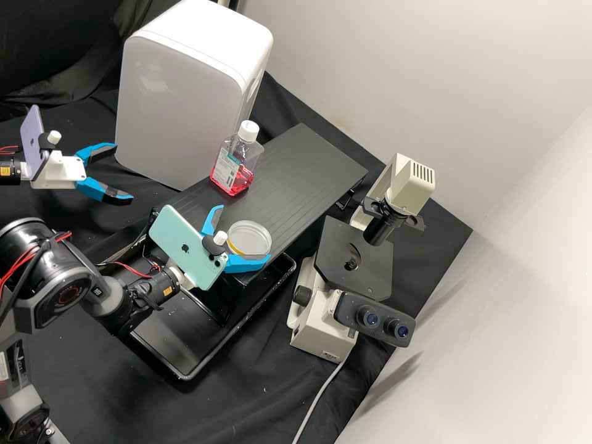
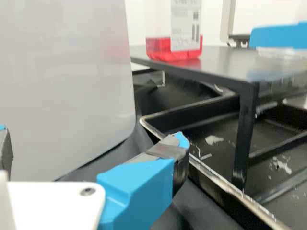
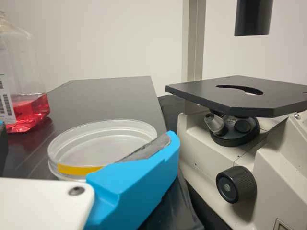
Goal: Place the lid on the petri dish
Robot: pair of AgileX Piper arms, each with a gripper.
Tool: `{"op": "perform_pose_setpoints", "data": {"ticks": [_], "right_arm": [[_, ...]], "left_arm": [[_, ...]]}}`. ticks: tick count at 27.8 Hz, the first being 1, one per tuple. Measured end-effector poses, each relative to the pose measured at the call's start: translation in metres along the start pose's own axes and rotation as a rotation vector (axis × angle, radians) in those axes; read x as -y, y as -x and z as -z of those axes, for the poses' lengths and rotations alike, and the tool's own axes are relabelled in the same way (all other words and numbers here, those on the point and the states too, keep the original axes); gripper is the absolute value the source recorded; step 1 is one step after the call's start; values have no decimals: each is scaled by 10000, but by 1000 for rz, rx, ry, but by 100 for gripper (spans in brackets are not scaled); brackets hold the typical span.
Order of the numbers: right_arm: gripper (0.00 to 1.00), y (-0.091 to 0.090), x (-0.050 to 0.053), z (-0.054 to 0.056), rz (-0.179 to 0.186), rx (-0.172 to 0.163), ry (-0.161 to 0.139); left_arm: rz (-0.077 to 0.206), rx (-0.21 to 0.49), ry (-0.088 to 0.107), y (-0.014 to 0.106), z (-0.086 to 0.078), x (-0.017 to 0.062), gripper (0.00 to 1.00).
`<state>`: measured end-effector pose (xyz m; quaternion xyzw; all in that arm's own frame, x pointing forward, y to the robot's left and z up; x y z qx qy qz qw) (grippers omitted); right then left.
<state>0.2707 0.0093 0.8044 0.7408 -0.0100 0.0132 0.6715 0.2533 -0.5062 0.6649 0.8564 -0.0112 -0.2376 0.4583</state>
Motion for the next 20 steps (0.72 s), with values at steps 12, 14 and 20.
{"op": "perform_pose_setpoints", "data": {"ticks": [12, 14, 20], "right_arm": [[100, 64, 63, 54, -18, 16, 87], [100, 101, 53, 79, -44, 32, 96], [100, 212, 57, 64, -43, 48, 45]], "left_arm": [[-41, 9, 16, 251, -24, -167, 100], [-41, 11, 15, 251, -28, -166, 100], [-41, 11, 15, 251, -28, -166, 100]]}}
